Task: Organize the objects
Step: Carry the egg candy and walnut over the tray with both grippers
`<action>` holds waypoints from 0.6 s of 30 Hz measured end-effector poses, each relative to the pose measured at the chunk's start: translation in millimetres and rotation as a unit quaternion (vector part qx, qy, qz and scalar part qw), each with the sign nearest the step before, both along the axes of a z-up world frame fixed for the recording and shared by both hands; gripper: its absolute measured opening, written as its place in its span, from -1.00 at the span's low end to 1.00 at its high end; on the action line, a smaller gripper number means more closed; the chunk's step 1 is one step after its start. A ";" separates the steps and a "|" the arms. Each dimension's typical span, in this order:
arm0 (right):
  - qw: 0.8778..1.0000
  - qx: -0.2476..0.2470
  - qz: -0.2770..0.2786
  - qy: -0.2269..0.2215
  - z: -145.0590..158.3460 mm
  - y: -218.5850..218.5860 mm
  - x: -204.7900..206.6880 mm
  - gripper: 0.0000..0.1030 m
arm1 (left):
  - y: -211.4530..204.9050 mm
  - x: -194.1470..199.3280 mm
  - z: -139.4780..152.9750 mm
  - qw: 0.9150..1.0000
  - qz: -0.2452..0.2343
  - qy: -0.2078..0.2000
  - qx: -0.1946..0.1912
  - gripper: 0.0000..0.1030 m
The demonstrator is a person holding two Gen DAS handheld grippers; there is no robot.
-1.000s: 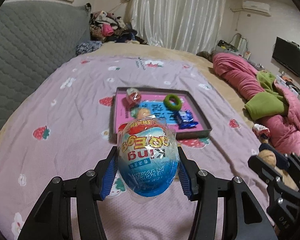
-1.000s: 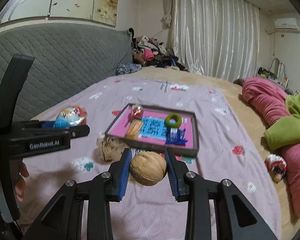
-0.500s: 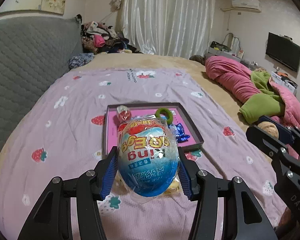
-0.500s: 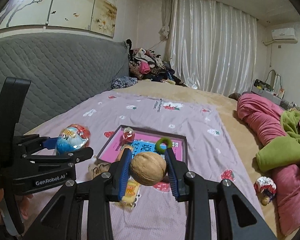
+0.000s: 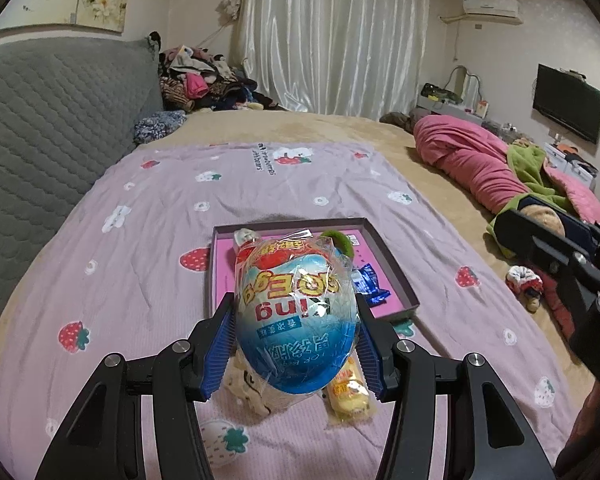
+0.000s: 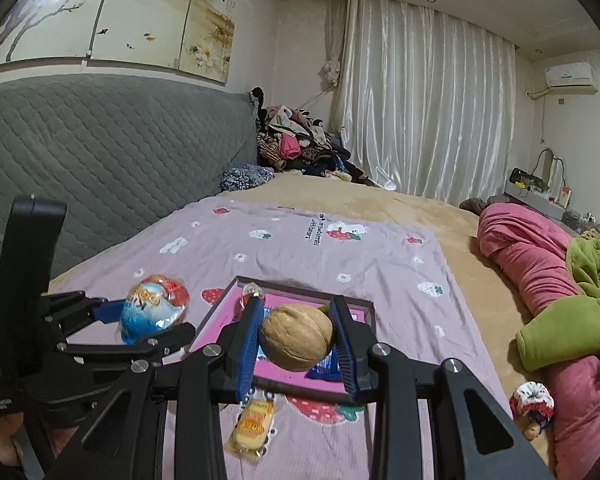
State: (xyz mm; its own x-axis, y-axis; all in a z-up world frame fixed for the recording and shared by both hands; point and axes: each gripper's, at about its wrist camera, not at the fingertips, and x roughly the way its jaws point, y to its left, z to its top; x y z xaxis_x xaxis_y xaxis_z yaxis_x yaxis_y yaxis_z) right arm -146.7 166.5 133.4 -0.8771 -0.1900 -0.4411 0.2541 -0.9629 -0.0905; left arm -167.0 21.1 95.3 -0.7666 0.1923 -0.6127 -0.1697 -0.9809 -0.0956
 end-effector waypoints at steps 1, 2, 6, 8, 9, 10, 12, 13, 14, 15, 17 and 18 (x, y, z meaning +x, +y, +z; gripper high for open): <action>1.000 0.000 0.000 0.001 -0.1 -0.5 -3.5 -0.32 | 0.0 -3.4 -0.7 1.000 0.000 -0.001 -0.001 0.10; 1.000 -0.001 0.000 0.001 0.1 -0.2 -7.6 -0.32 | -0.5 -8.1 -1.8 1.000 0.000 -0.001 -0.003 0.10; 1.000 -0.005 0.003 0.001 -3.3 -2.2 -24.4 -0.32 | -5.8 -29.2 -7.9 1.000 0.008 -0.004 -0.005 0.10; 1.000 -0.006 0.004 -0.001 -6.8 -4.2 -32.3 -0.32 | -8.5 -37.7 -11.6 1.000 0.008 -0.006 -0.004 0.10; 1.000 -0.008 0.006 -0.002 -9.6 -5.6 -38.4 -0.32 | -9.9 -42.4 -14.2 1.000 0.008 -0.007 -0.004 0.10; 1.000 -0.010 0.007 -0.003 -11.2 -5.1 -40.9 -0.32 | -11.4 -48.0 -17.6 1.000 0.009 -0.008 -0.006 0.10; 1.000 -0.012 0.011 -0.008 -18.7 -7.4 -51.6 -0.32 | -14.4 -58.6 -24.3 1.000 0.010 -0.010 -0.005 0.10; 1.000 -0.013 0.012 -0.009 -20.7 -9.4 -54.8 -0.32 | -15.5 -65.7 -29.3 1.000 0.012 -0.014 -0.006 0.10; 1.000 -0.015 0.015 -0.011 -24.7 -10.8 -59.1 -0.32 | -16.3 -71.2 -34.0 1.000 0.013 -0.018 -0.006 0.10; 1.000 -0.015 0.016 -0.014 -30.1 -12.9 -64.4 -0.32 | -18.0 -77.4 -39.3 1.000 0.015 -0.021 -0.005 0.10; 0.999 -0.015 0.020 -0.022 -40.1 -16.3 -74.6 -0.32 | -23.0 -90.1 -51.0 0.999 0.018 -0.027 0.003 0.10; 0.999 -0.016 0.021 -0.026 -45.9 -18.2 -79.8 -0.32 | -25.4 -94.7 -55.5 0.999 0.022 -0.028 0.005 0.10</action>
